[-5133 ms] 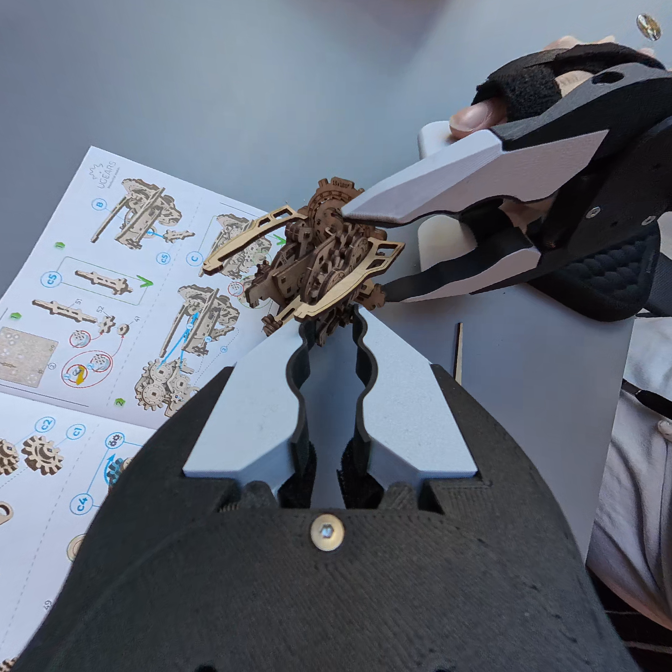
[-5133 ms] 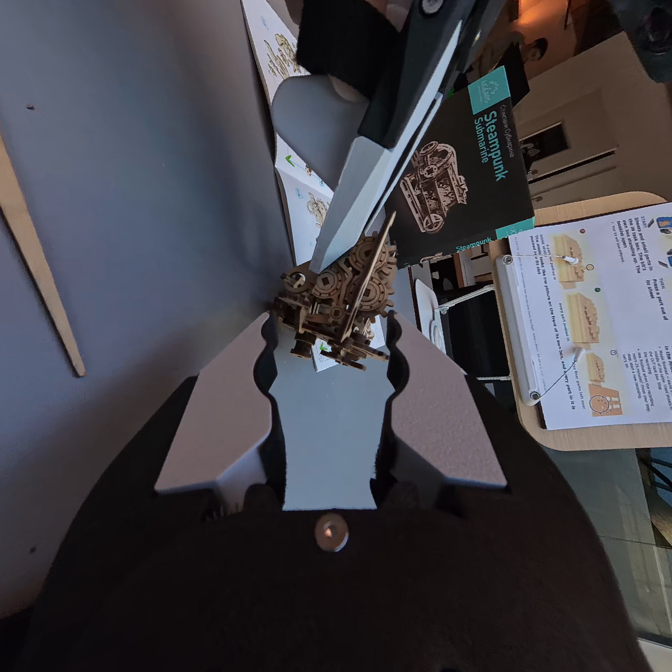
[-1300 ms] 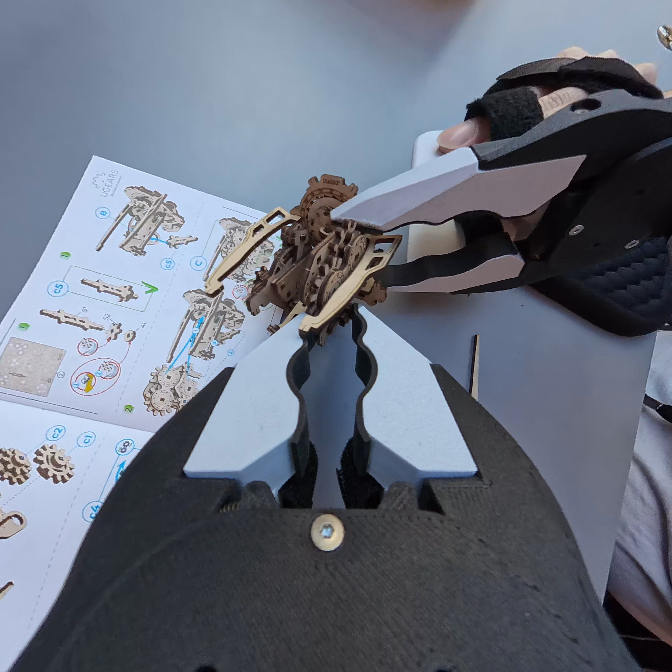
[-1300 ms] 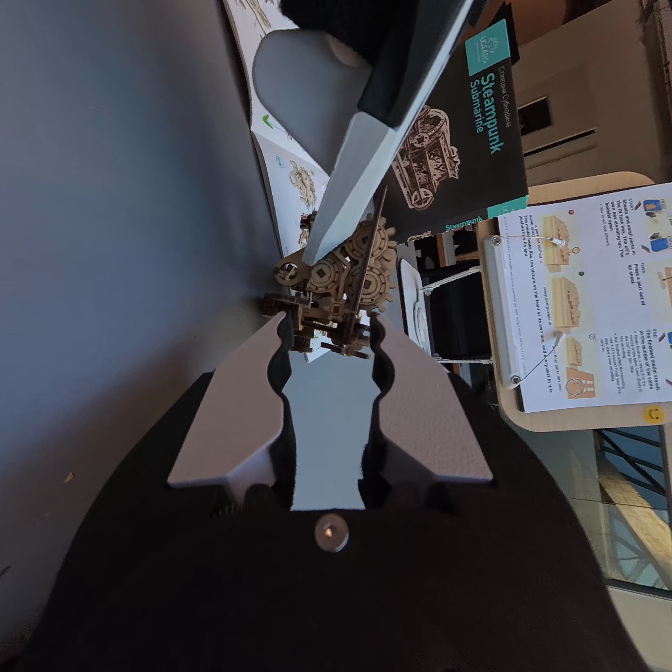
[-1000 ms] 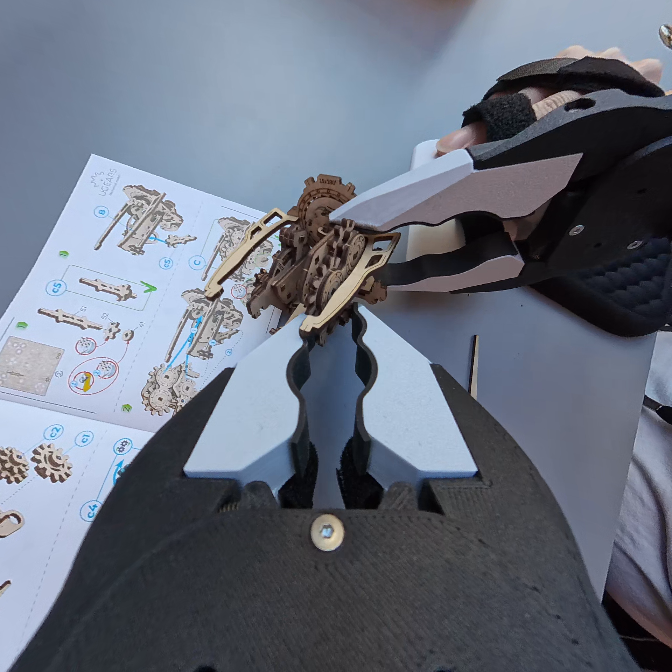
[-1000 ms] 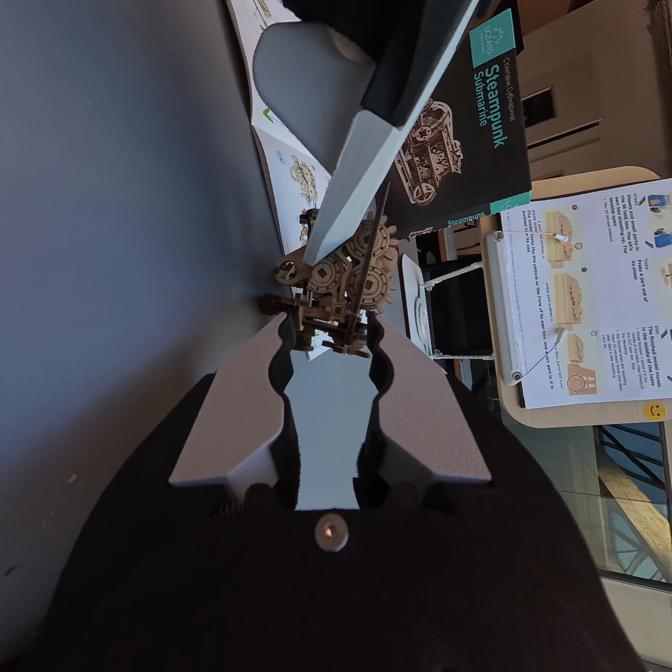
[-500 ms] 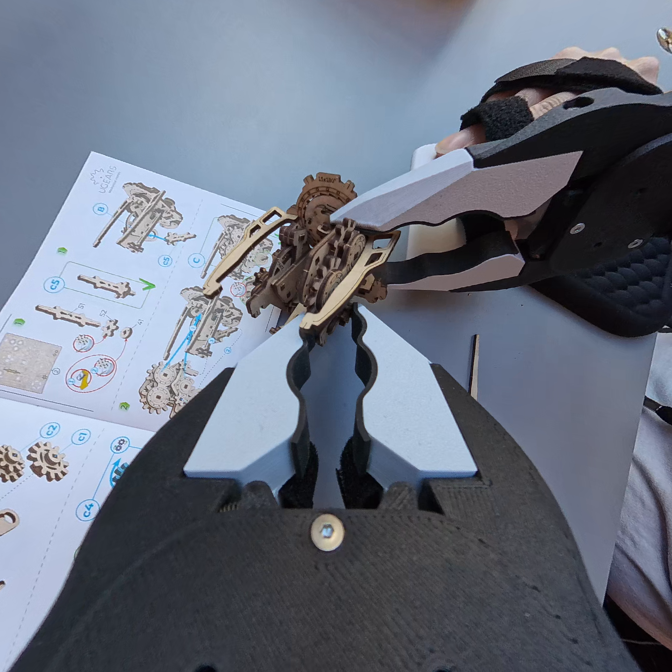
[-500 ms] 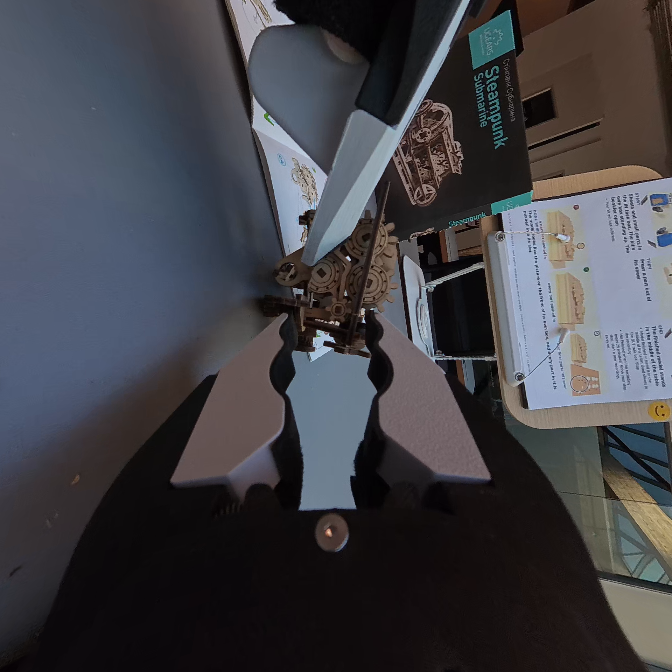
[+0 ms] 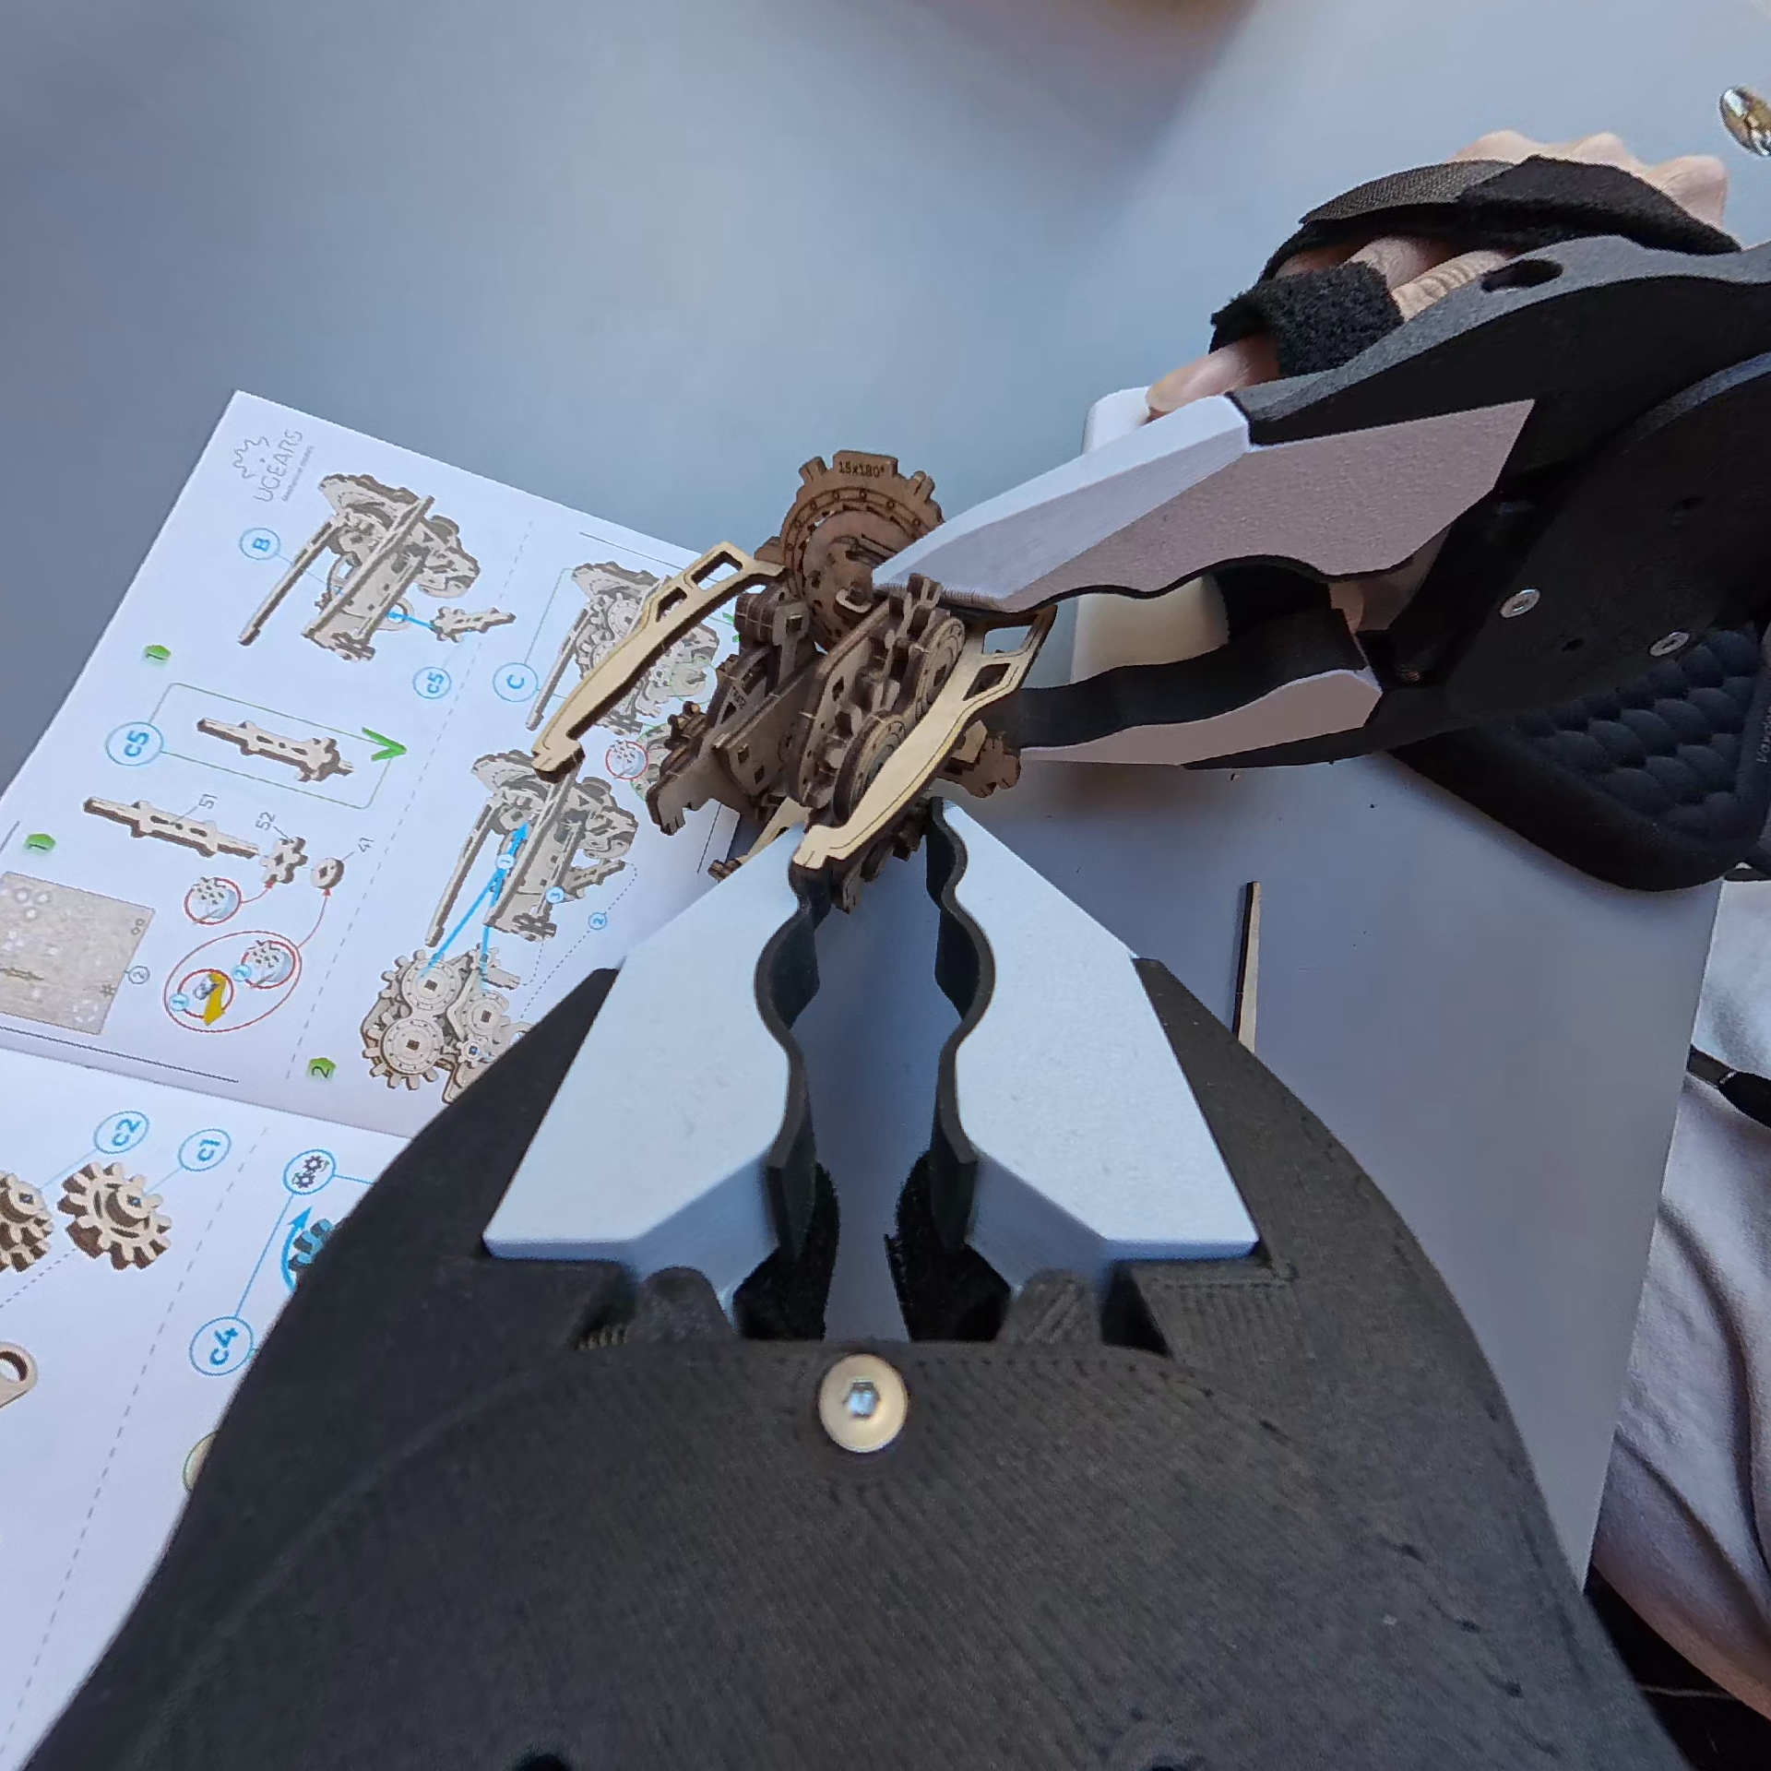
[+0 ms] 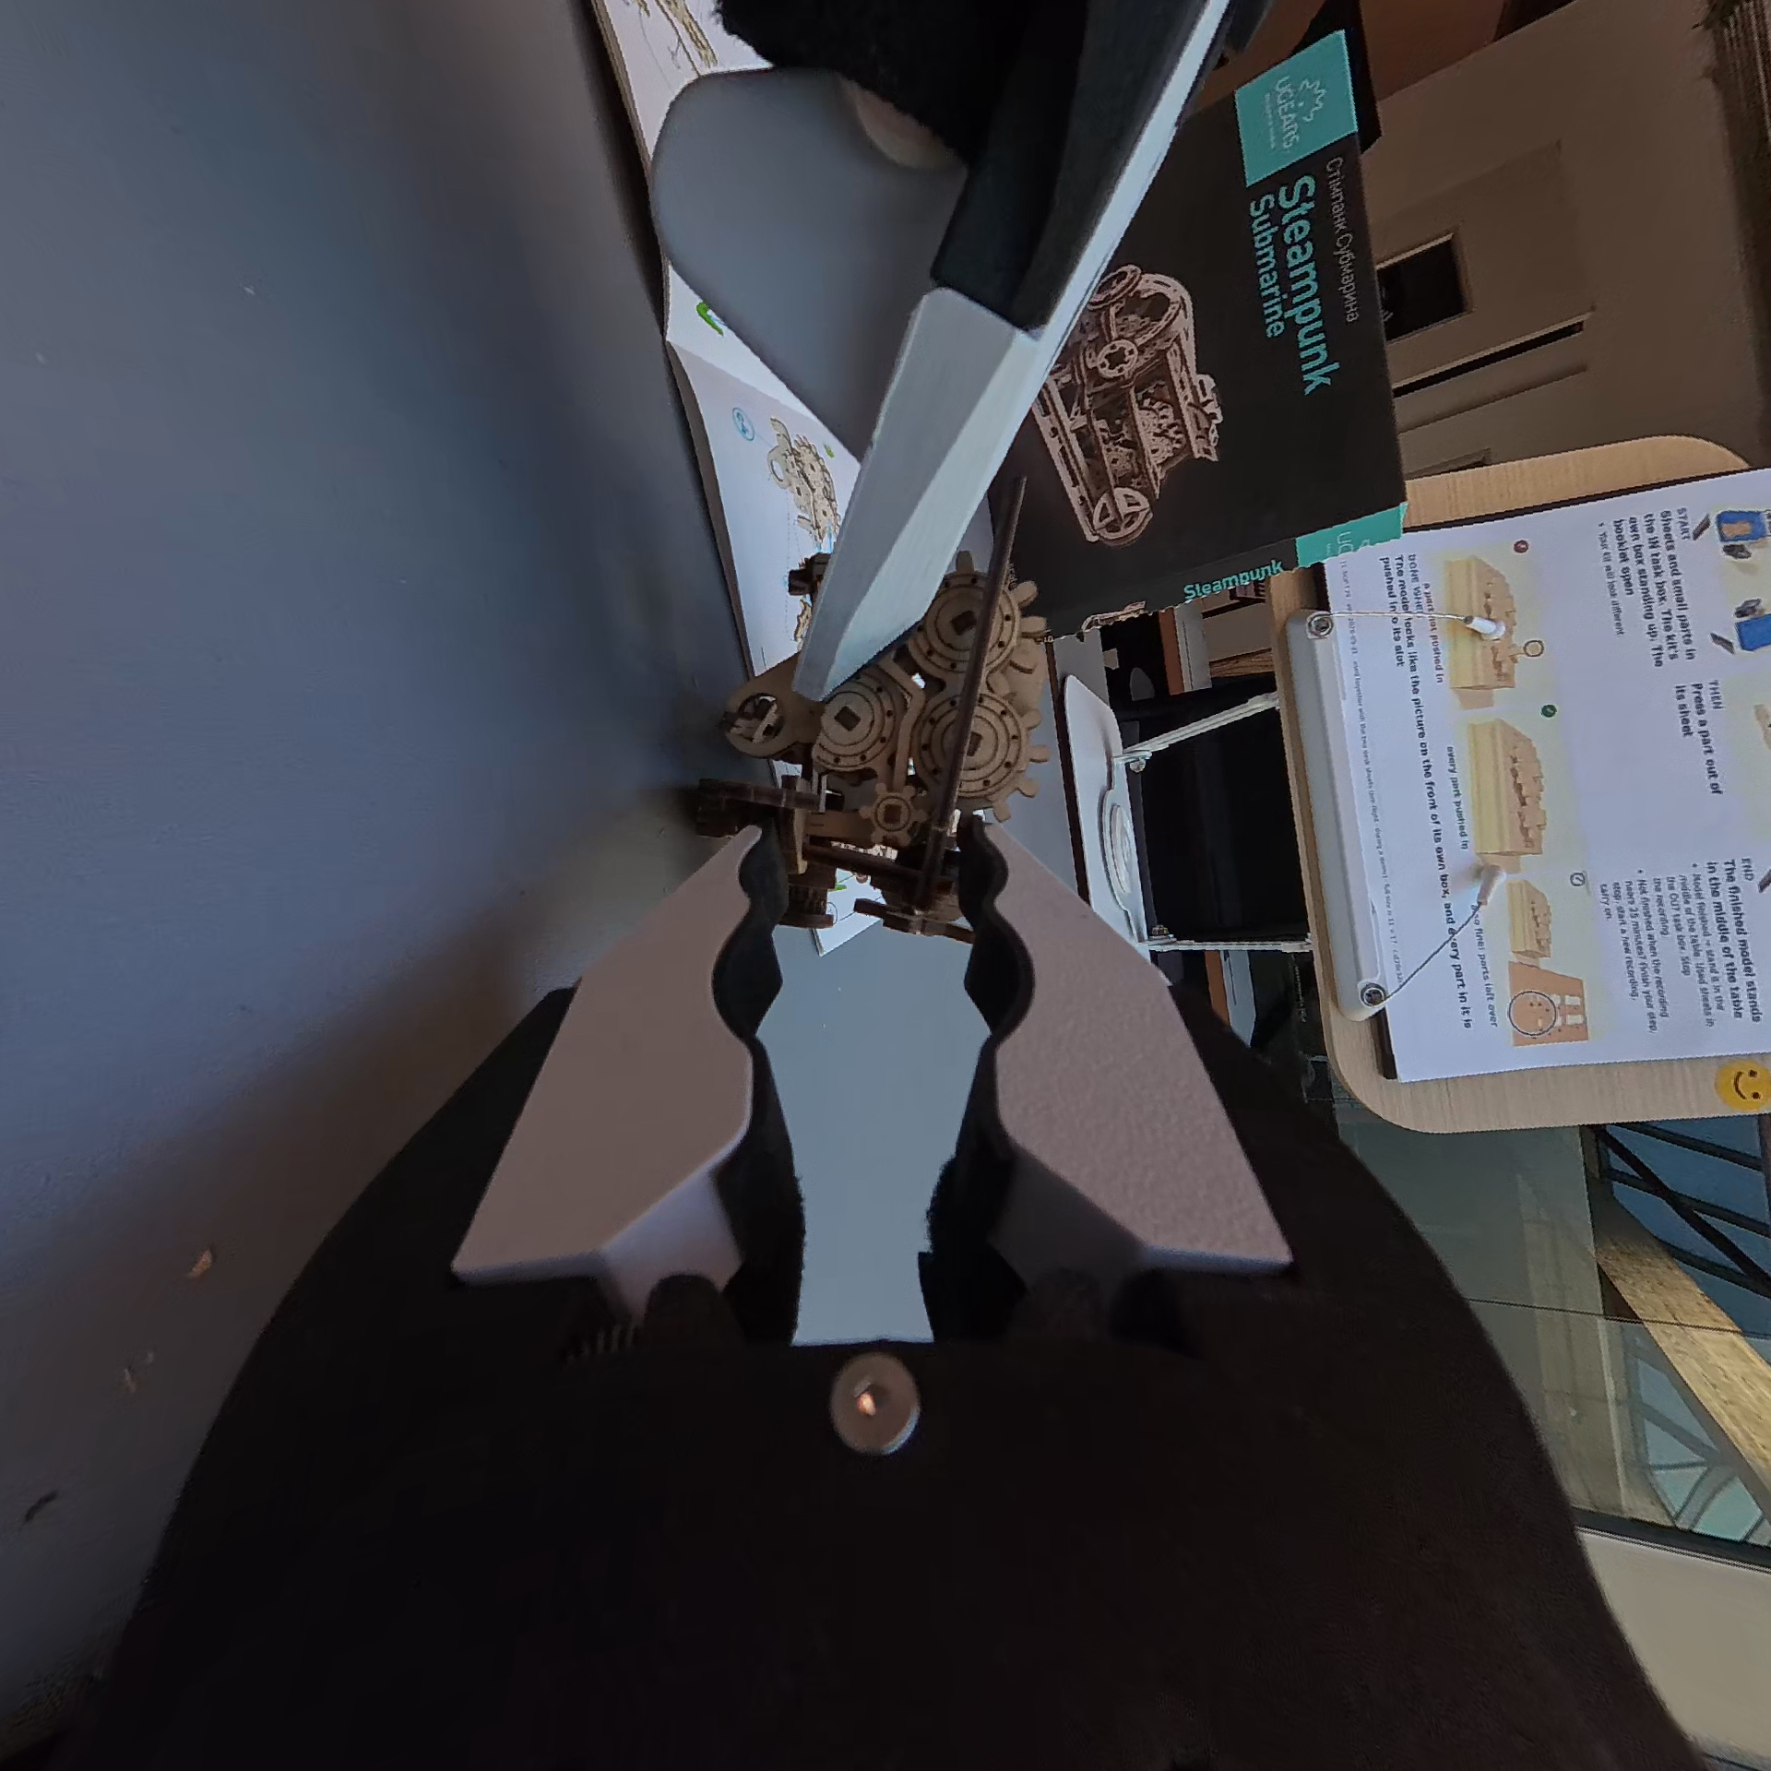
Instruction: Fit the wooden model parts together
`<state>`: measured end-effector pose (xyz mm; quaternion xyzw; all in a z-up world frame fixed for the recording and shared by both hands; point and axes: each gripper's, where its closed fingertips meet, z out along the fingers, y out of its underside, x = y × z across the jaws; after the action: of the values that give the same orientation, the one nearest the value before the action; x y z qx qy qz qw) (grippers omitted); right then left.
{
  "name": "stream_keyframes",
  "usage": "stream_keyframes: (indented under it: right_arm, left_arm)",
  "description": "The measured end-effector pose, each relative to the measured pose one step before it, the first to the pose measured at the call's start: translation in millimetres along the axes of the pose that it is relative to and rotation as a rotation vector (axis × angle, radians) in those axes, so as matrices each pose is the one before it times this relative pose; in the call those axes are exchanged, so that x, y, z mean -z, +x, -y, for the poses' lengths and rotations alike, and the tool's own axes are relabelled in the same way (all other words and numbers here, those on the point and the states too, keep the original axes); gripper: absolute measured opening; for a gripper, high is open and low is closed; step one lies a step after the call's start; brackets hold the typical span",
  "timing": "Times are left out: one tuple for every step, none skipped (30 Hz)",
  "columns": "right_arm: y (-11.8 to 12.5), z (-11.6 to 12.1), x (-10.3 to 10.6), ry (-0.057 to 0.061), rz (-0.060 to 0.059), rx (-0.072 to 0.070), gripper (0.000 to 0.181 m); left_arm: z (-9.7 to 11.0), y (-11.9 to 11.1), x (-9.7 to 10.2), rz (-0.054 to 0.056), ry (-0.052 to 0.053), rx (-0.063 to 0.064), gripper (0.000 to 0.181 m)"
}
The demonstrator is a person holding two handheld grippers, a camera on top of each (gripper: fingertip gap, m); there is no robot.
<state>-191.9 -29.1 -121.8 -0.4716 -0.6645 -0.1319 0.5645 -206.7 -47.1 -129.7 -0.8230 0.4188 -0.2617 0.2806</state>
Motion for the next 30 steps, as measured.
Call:
stream_keyframes:
  right_arm:
    - [-0.06,0.07,-0.11,0.0002,0.0000,0.0005,0.034]
    - [0.01,-0.08,-0.01,-0.0003,-0.0005,0.0004,0.034]
    - [-0.07,0.11,0.00,0.0005,0.0003,-0.0015,0.034]
    - [-0.04,-0.09,-0.15,0.0013,0.0010,-0.0022,0.034]
    - [-0.02,-0.09,0.03,0.0000,0.0006,-0.0011,0.034]
    - [-0.11,0.05,0.13,0.0006,-0.0011,0.0020,0.034]
    - [0.01,-0.04,0.02,-0.0003,0.0000,0.0002,0.034]
    - [-0.01,-0.06,-0.04,0.0004,0.0009,-0.0024,0.034]
    - [0.01,0.07,-0.06,0.0012,0.0006,-0.0008,0.034]
    - [-0.06,0.08,-0.04,0.0007,-0.0014,-0.0005,0.034]
    - [0.04,-0.14,-0.29,-0.0029,-0.0029,-0.0079,0.035]
    - [0.17,-0.22,-0.39,-0.0018,-0.0007,-0.0065,0.036]
    - [0.17,-0.29,-0.19,-0.0021,0.0015,-0.0112,0.037]
    - [0.26,-0.44,0.08,-0.0027,-0.0013,-0.0015,0.038]
    - [0.25,-0.46,0.23,-0.0020,-0.0053,0.0056,0.038]
    - [0.09,-0.47,0.32,-0.0044,-0.0050,0.0038,0.039]
    - [0.19,-0.58,0.39,-0.0067,-0.0041,0.0028,0.040]
    - [0.12,-0.24,0.46,-0.0039,-0.0037,0.0035,0.041]
    - [0.35,0.28,0.30,0.0001,-0.0026,-0.0019,0.042]
    - [0.62,-0.19,0.00,-0.0003,-0.0013,-0.0061,0.044]
    - [1.09,0.16,0.00,0.0017,-0.0029,-0.0098,0.046]
    - [0.73,0.04,-0.21,0.0014,-0.0008,-0.0074,0.048]
    - [1.52,0.24,-0.16,0.0025,-0.0058,-0.0003,0.051]
    - [2.33,0.85,0.06,0.0035,-0.0126,0.0085,0.056]
    - [1.25,0.56,-0.16,0.0013,-0.0101,0.0157,0.058]
    - [-0.75,0.19,-0.59,-0.0027,-0.0014,0.0184,0.058]
    - [-1.61,0.73,-0.37,-0.0009,0.0002,0.0232,0.055]
    - [-0.80,0.51,-0.38,-0.0030,-0.0060,0.0229,0.053]
    - [0.08,-0.06,-0.27,-0.0055,-0.0062,0.0143,0.052]
    - [-0.16,-0.24,-0.18,-0.0027,0.0018,-0.0059,0.052]
  left_arm:
    - [0.03,0.02,-0.01,-0.0004,-0.0002,0.0006,0.018]
    - [-0.04,-0.17,-0.04,-0.0007,-0.0005,0.0009,0.018]
    - [-0.03,-0.05,0.01,-0.0002,-0.0009,0.0012,0.018]
    - [0.04,-0.13,-0.02,0.0002,-0.0001,-0.0002,0.018]
    - [-0.02,0.07,-0.03,-0.0002,-0.0005,-0.0002,0.018]
    - [0.01,-0.01,-0.04,-0.0001,-0.0007,0.0002,0.018]
    - [-0.01,-0.10,0.00,0.0006,0.0000,-0.0002,0.018]
    - [-0.03,-0.01,0.01,0.0007,0.0002,-0.0001,0.018]
    - [-0.14,-0.04,-0.03,0.0003,-0.0005,0.0002,0.018]
    - [-0.26,-0.05,0.21,0.0000,-0.0011,0.0008,0.018]
    - [0.08,-0.16,0.14,-0.0001,0.0005,0.0000,0.018]
    - [0.34,-0.34,0.16,-0.0005,0.0012,0.0006,0.018]
    - [0.43,-0.13,0.04,-0.0018,0.0004,0.0017,0.018]
    - [0.51,0.04,-0.12,-0.0018,0.0001,0.0009,0.018]
    - [0.26,0.08,-0.14,-0.0010,-0.0005,-0.0011,0.018]
    - [0.22,0.18,-0.16,-0.0011,-0.0008,-0.0016,0.018]
    - [0.01,0.40,-0.21,-0.0010,-0.0011,-0.0023,0.018]
    - [-0.09,0.33,-0.19,-0.0003,-0.0023,-0.0027,0.018]
    - [-0.16,0.15,-0.01,0.0010,-0.0029,-0.0022,0.018]
    - [-0.12,-0.09,0.19,0.0017,-0.0026,0.0000,0.018]
    - [-0.04,-0.17,0.17,0.0000,-0.0018,0.0028,0.018]
    - [-0.10,-0.17,0.14,-0.0015,-0.0017,0.0020,0.018]
    - [0.13,-0.20,0.01,-0.0007,-0.0014,-0.0005,0.018]
    - [0.02,-0.17,0.03,0.0000,-0.0022,-0.0005,0.018]
    - [0.17,0.06,0.00,0.0013,-0.0026,-0.0017,0.018]
    - [0.31,0.33,-0.29,0.0015,-0.0033,-0.0043,0.018]
    - [0.54,0.06,-0.23,0.0045,-0.0024,-0.0057,0.018]
    - [0.28,-0.31,0.06,0.0061,-0.0047,-0.0061,0.018]
    - [-0.07,-0.10,0.10,0.0045,-0.0051,-0.0056,0.018]
    - [0.06,-0.09,0.01,0.0025,-0.0019,-0.0029,0.018]
